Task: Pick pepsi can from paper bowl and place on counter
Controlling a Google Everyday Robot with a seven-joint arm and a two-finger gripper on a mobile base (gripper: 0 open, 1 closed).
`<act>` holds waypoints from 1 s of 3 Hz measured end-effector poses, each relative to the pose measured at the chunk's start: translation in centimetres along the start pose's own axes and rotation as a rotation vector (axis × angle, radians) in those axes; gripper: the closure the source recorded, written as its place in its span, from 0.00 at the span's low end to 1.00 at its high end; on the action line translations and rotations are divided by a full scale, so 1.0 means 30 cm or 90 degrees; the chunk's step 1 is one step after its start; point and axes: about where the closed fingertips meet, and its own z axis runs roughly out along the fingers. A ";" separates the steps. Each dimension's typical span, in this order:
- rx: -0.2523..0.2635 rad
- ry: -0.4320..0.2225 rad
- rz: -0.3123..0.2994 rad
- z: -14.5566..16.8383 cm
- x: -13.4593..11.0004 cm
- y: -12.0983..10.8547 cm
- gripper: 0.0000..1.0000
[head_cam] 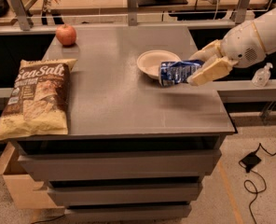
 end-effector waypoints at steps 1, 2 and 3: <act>-0.004 0.015 0.030 0.019 0.066 0.037 1.00; -0.005 0.019 0.051 0.042 0.125 0.055 1.00; -0.006 0.016 0.068 0.071 0.173 0.059 1.00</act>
Offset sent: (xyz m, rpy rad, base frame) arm -0.0230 -0.0236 -0.0577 -0.0097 0.0980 -0.0828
